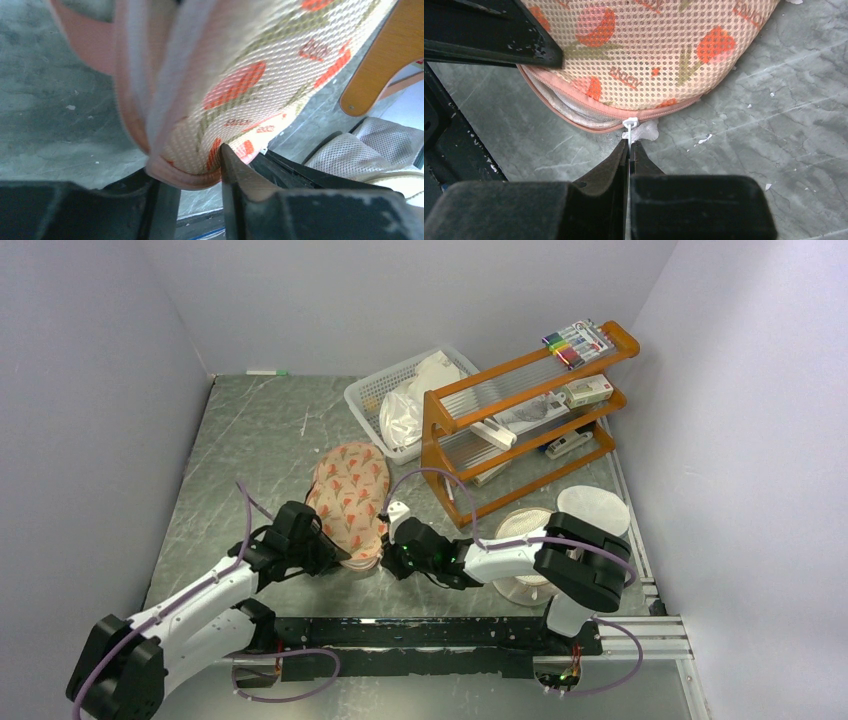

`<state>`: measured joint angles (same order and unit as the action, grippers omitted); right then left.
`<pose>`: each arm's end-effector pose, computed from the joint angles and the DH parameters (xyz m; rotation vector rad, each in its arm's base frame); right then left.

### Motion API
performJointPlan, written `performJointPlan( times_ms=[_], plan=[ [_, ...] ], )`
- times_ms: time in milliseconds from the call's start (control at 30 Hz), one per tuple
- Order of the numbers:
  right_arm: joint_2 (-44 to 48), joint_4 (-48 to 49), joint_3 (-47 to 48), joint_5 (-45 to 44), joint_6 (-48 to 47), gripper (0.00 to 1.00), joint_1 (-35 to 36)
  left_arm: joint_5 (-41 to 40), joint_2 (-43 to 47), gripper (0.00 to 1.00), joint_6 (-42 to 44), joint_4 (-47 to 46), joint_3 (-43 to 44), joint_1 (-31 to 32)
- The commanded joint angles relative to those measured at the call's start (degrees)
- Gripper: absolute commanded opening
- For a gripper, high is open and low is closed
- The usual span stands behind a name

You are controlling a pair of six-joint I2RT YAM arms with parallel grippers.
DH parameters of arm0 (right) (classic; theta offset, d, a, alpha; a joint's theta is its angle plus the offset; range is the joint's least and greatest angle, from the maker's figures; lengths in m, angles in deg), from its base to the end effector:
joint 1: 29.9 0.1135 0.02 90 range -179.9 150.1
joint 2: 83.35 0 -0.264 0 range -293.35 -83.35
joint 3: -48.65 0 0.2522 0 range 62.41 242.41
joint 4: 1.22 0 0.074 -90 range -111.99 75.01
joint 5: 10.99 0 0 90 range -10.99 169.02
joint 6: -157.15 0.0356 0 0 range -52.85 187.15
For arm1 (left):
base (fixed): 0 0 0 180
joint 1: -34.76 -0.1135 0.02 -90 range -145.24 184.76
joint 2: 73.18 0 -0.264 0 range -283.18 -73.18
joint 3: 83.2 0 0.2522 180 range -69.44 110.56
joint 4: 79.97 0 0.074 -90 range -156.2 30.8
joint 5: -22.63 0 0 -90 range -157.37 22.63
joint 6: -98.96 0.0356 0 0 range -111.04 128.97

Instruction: Unzip the laundry bag and remove the bra

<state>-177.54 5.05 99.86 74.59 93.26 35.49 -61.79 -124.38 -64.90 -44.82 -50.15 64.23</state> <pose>0.1322 0.2821 0.1394 -0.7399 2.2074 0.7739 0.1373 -0.0815 0.1529 -0.9833 2.5261 -0.7871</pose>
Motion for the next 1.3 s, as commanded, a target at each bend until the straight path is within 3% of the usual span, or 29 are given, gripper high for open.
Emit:
performJointPlan(
  times_ms=[0, 100, 400, 633, 700, 800, 900, 1000, 1100, 1267],
  plan=[
    [1.05, -1.06, -0.06, -2.65, -1.3, 0.0, 0.32, -2.43, 3.18, 0.16, -0.79, 1.73, -1.71, 0.36],
    [1.6, -2.07, -0.17, -4.86, -2.69, 0.0, -0.06, -3.13, 4.19, 0.07, -0.97, 3.49, -2.04, 0.4],
    [0.52, -4.11, 0.2, -4.8, -5.81, 0.0, -6.32, -4.61, 6.04, 0.07, -0.38, 6.9, -1.93, 0.33],
    [-0.18, -6.79, 1.74, -5.48, -7.06, 0.0, -6.85, -2.55, 5.7, 0.08, -0.07, 6.22, -2.9, 0.39],
    [0.32, -7.38, 1.9, -4.78, -6.93, 0.0, -6.8, -2.06, 5.44, 0.16, -0.09, 7.09, -2.48, 0.41],
    [1.78, -8.97, 2.17, -3.77, -5.71, 0.01, -6.72, -0.77, 5.63, 0.41, 0.61, 8.19, -1.41, 0.39],
    [4.21, -12.42, 2.91, -4.05, -4.36, 0.16, -6.54, 0.12, 6.63, 0.59, 2.64, 10.43, 1.14, 0.39],
    [7.52, -16.39, 3.3, -4.07, -3.62, 0.31, -6.24, -0.45, 8.94, 0.63, 4.22, 14.61, 4.69, 0.36],
    [11.42, -20.23, 3.82, -4.01, -3.76, 0.42, -6.12, -1.38, 11.38, 0.86, 6.27, 17.26, 8.56, 0.36],
    [19.73, -24.65, 3.06, -3.58, -4.37, 0.52, -5.72, -6.75, 11.44, 0.9, 12.92, 21.88, 18.21, 0.28]
  ],
)
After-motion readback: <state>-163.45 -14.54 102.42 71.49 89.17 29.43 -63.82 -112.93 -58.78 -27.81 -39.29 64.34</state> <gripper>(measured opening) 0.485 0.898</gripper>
